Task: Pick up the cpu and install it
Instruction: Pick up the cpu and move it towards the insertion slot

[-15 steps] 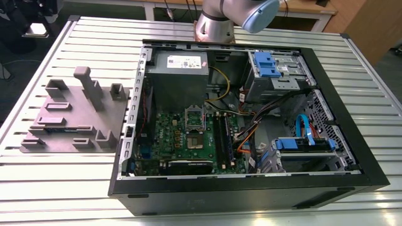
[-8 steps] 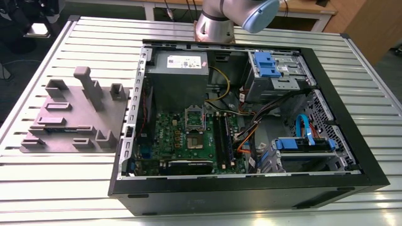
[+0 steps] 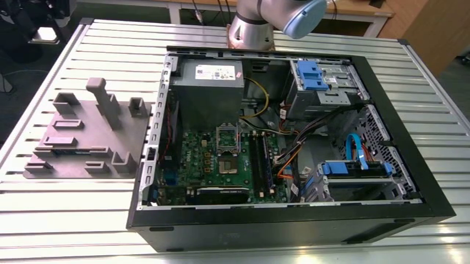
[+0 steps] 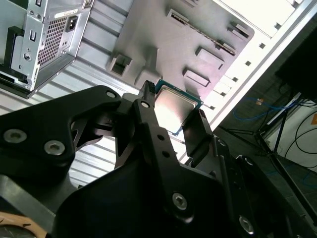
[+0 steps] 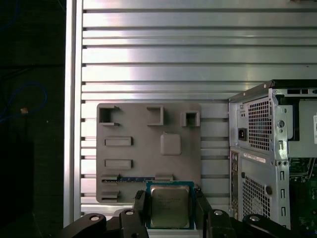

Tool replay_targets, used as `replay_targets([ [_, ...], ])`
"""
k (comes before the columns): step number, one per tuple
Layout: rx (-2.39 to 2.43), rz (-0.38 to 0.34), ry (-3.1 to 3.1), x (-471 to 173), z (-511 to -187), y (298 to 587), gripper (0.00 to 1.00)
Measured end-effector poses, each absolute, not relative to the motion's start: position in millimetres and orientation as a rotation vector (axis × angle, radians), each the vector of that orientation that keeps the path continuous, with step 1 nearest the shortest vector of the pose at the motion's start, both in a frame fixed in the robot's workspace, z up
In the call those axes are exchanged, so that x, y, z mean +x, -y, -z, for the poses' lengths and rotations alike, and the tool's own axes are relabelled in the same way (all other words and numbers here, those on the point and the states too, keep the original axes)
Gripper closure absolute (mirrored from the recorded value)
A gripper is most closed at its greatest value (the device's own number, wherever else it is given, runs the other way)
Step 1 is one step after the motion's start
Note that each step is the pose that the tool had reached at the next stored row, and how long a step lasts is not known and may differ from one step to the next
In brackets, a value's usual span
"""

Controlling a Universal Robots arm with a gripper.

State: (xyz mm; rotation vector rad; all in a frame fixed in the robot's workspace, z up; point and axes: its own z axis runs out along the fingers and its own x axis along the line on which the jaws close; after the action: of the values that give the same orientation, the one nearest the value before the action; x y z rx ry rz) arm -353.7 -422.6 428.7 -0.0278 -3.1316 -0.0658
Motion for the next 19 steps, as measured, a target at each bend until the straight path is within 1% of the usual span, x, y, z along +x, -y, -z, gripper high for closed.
replay_targets([
  [16,-0.028,0.066,3.132,-348.3,-428.7,422.6,0.53],
  [19,-0.028,0.066,3.132,-337.9,-428.7,422.6,0.53],
])
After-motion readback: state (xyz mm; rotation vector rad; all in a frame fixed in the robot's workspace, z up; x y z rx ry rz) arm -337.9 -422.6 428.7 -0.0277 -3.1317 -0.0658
